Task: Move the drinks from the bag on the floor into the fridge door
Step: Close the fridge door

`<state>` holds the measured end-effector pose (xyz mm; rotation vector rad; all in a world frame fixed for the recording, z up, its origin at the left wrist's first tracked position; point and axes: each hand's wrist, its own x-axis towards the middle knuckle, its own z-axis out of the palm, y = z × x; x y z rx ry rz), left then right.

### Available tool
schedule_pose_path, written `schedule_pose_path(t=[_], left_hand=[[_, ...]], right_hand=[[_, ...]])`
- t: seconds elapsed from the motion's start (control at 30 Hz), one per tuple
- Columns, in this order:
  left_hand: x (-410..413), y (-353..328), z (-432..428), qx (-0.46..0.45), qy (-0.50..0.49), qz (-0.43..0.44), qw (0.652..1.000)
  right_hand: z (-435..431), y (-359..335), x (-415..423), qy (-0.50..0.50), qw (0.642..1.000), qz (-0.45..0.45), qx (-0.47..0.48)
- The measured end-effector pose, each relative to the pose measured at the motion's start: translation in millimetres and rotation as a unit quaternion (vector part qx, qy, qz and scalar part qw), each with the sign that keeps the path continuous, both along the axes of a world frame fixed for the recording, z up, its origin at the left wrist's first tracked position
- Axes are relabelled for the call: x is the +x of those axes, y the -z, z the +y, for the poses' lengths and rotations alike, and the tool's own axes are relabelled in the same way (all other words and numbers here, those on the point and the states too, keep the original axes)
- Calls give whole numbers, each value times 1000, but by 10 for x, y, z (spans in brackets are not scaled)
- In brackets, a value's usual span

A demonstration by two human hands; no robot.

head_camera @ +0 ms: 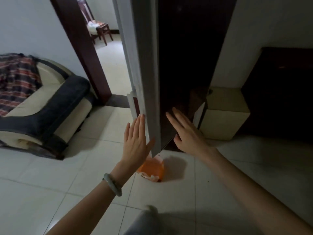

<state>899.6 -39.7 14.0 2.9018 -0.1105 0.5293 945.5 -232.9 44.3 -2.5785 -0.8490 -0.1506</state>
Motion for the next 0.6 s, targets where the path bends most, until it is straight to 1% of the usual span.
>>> schedule_pose_path(t=[0.13,0.27,0.4,0.6], left_hand=[[299,-26,197,-54,-30,-9,998],[708,17,509,-112,-48,-16,992],[1134,30,874,-165,-40,-9,985],[1822,-3,1307,-228,-21,-7,973]], right_hand=[[281,24,279,-17,1000,14,9],[475,93,588,-3,1000,19,7],[675,107,873,19,999,36,-6],[1033,12,1241,53,998,10,-21]])
